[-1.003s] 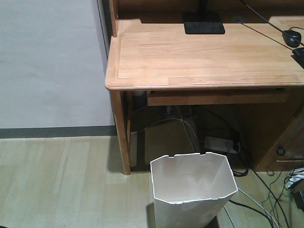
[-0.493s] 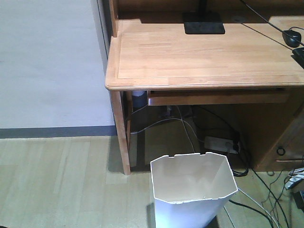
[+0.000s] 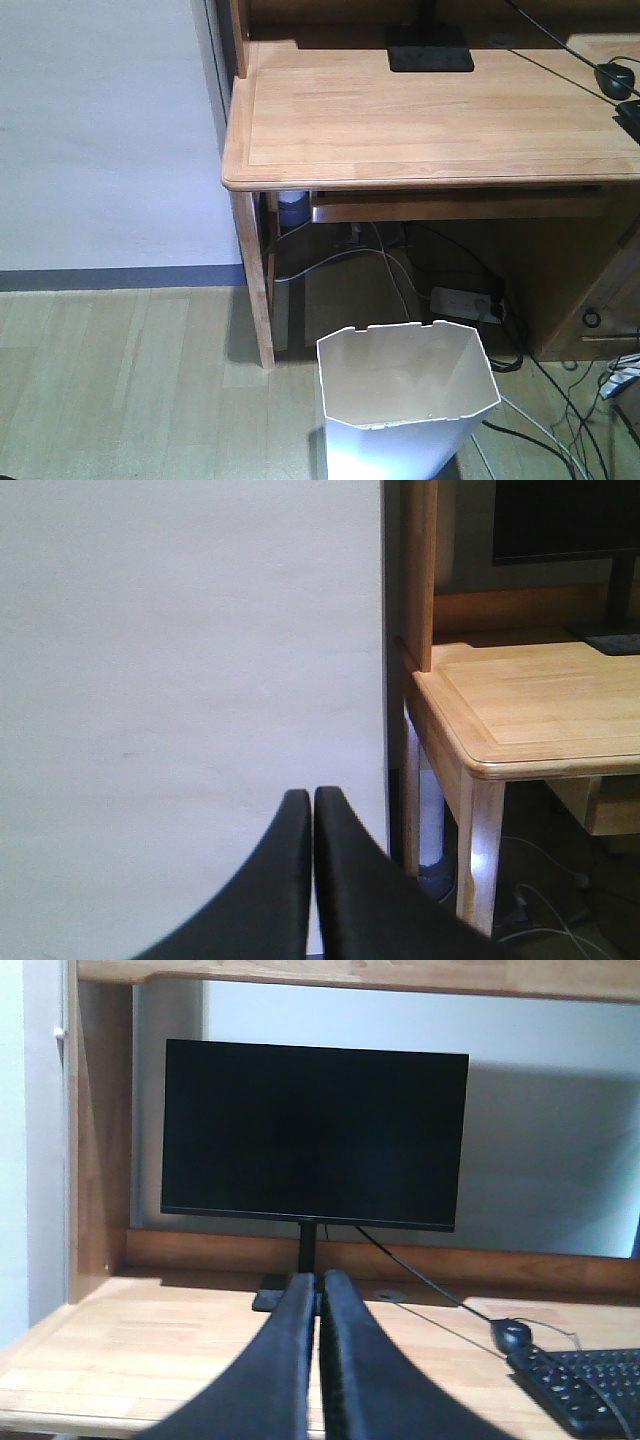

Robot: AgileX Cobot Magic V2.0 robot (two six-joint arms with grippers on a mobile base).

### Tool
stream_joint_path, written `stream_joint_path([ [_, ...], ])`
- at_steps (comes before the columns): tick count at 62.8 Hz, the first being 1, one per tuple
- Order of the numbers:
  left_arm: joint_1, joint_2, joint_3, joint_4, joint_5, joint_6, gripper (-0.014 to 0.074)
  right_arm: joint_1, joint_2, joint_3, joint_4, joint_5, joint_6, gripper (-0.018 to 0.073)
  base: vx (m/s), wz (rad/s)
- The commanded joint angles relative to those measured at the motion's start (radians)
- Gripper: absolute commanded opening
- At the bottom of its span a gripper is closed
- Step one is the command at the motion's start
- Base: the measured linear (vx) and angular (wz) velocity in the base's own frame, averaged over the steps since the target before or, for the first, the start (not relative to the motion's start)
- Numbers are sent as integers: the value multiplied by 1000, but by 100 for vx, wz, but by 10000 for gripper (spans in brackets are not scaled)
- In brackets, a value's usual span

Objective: Move trash bin to bedside with robot

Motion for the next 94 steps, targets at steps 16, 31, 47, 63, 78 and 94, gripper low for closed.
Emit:
stream_joint_path([
  [16,0,-5,-24,-1,-73,-4,-6,-1,449,-321,-19,200,-21,-9,0,0],
  [31,0,-5,-24,-1,-73,-4,-6,-1,614,-344,-11,253,-15,-9,0,0],
  [47,0,-5,-24,-1,-73,-4,-6,-1,666,-344,-20,262,-14,33,0,0],
  [63,0,-5,-24,-1,-73,-4,-6,-1,666,-345,-26,270,-11,338,0,0],
  [78,0,-5,-24,-1,-73,-4,-6,-1,666,-345,-20,264,-12,591,0,0],
  [94,0,-5,-24,-1,-73,-4,-6,-1,716,-432,0,274,4,585,0,0],
])
